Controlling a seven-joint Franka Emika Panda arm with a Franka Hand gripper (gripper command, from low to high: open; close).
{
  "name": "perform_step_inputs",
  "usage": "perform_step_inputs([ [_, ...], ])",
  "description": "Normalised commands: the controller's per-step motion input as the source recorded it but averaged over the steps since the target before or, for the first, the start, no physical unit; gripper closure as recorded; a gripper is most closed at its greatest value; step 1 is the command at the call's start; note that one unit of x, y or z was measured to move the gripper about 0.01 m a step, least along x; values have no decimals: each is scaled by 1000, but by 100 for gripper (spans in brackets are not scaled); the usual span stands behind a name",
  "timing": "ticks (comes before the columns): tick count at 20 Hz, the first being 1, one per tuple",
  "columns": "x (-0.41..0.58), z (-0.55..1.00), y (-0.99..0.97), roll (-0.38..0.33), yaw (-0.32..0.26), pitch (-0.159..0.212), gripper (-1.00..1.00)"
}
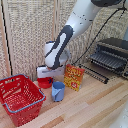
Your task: Extend the gripper towards the oven tray handle. Grasp the handle and carefully pull the tray out of the oven. Move the gripper above the red bowl. Grab the red bowl gently. Lift the bowl and place it onto the oven tray.
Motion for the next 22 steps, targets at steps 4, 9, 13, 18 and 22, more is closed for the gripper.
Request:
perform_step_inputs([
  [4,172,636,-78,81,-156,35,100],
  [9,218,999,0,-3,-212,30,100],
  [13,217,1000,20,-46,-235,0,100],
  [18,178,1000,7,-17,-202,24,100],
  [22,31,996,-198,2,-161,60,100],
])
